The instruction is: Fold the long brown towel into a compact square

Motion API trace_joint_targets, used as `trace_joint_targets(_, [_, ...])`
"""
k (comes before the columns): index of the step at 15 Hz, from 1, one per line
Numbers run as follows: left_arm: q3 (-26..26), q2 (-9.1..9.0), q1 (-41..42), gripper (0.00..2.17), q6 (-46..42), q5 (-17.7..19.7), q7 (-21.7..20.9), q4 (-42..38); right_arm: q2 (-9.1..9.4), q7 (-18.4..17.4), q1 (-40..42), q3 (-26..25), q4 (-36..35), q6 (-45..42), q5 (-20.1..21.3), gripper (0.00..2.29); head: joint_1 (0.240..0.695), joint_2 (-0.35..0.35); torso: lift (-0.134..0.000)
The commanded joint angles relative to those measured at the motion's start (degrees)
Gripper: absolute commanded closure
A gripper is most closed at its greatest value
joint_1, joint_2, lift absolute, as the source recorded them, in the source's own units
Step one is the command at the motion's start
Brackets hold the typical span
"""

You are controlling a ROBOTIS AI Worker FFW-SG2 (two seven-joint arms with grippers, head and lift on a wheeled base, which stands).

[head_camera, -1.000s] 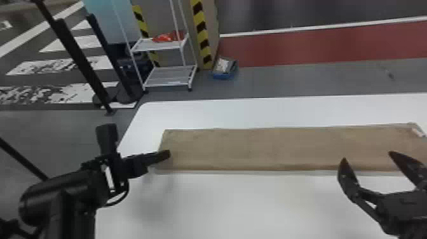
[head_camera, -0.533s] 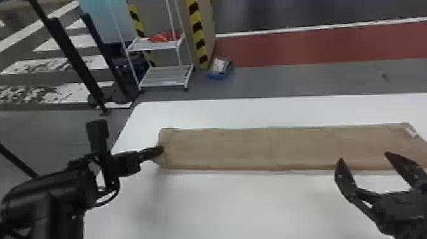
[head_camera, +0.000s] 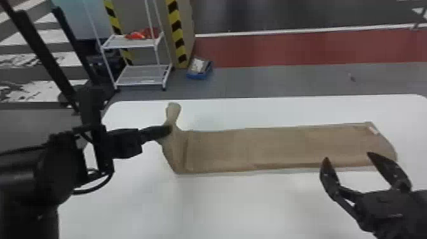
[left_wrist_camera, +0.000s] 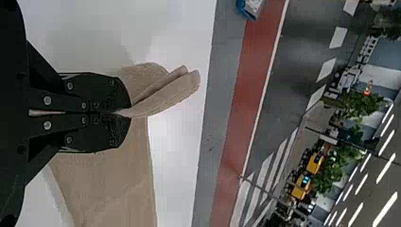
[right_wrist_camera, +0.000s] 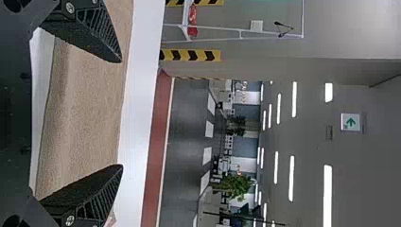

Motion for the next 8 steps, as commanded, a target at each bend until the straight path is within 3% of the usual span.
trace_joint_targets(1, [-8.15,-1.79,-3.91,2.14,5.51,-0.62,2.1,-2.92,0.05,0.0,1.26,-1.66,-1.0,-0.85,-0.95,0.09,0.695,0.092,-0.125])
trace_joint_targets(4, [-16.59,-7.04,-6.72,2.14,8.32,-2.9,5.53,-3.45,0.05,0.0,2.05,-3.6,-1.53,-1.2,-2.27,0.09,0.695,-0.054,-0.125])
trace_joint_targets(6, [-23.35,-7.04,-9.53,2.14,8.14,-7.03,7.73,-1.16,0.05,0.0,2.05,-4.56,-1.53,-1.2,-2.97,0.09,0.695,-0.12,-0.125])
trace_joint_targets(8, [-27.75,-7.04,-11.9,2.14,6.74,-8.53,11.86,2.97,0.05,0.0,2.31,-4.74,-1.53,-1.2,-3.06,0.09,0.695,-0.185,-0.125])
